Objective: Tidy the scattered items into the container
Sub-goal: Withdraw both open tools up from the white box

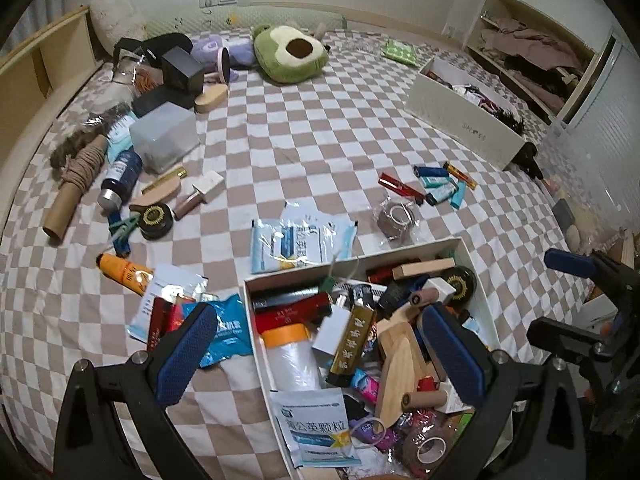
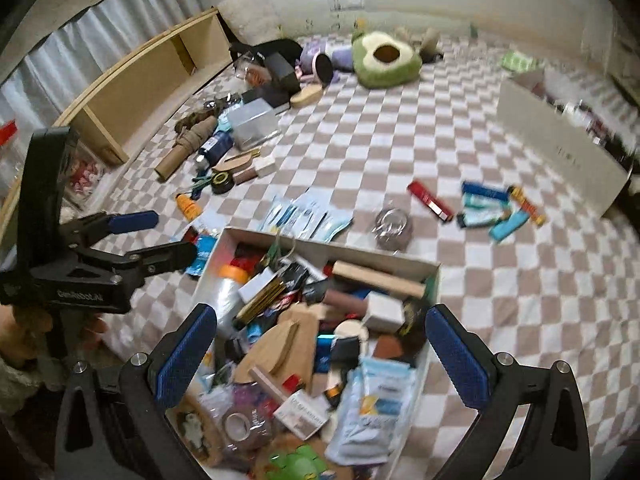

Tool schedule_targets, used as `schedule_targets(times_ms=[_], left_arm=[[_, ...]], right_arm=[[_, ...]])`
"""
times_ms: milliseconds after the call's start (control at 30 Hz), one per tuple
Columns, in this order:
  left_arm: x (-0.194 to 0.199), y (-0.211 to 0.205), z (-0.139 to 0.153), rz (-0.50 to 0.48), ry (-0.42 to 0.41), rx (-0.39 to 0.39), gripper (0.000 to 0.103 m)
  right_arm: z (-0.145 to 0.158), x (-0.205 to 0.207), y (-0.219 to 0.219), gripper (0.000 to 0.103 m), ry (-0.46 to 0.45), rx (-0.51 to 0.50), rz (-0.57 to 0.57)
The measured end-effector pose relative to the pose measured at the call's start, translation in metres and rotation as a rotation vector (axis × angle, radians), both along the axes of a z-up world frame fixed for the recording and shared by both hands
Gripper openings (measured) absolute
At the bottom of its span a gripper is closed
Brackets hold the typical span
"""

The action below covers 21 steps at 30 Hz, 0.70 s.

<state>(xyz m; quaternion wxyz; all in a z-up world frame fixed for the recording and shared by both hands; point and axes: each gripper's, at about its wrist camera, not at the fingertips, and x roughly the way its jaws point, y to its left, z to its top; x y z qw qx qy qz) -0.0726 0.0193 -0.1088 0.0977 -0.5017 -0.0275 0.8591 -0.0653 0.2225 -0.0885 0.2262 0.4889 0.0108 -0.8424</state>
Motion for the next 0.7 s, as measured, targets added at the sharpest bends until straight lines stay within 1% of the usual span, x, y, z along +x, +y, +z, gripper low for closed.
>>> schedule_targets(times_ms=[100, 233, 300, 433, 533, 633, 700], left_arm=[[0.001, -0.003, 0.005, 0.023, 0.031, -0.008, 0.103], [0.000, -0.007, 0.014, 0.048, 0.082, -0.018, 0.103], [0.001, -0.009, 0.018, 0.056, 0.107, -0.019, 0.103], [0.001, -0.010, 0.026, 0.068, 0.158, -0.029, 0.103], [0.001, -0.011, 0.030, 0.069, 0.187, -0.040, 0.103], [0.000, -0.011, 0.032, 0.064, 0.208, -0.065, 0.103], [-0.001, -0.011, 0.032, 0.062, 0.223, -0.085, 0.103]], right_arm=[[0.005, 0.000, -0.001, 0.103, 0.061, 0.015, -0.003], [0.019, 0.005, -0.002, 0.103, 0.203, 0.064, -0.026], [0.026, 0.005, -0.002, 0.103, 0.257, 0.067, -0.035], [0.035, 0.002, 0.001, 0.103, 0.282, 0.042, -0.046], [0.038, 0.001, 0.000, 0.103, 0.307, 0.051, -0.051], [0.042, -0.001, 0.002, 0.103, 0.338, 0.063, -0.057], [0.041, -0.003, 0.004, 0.103, 0.343, 0.062, -0.064]])
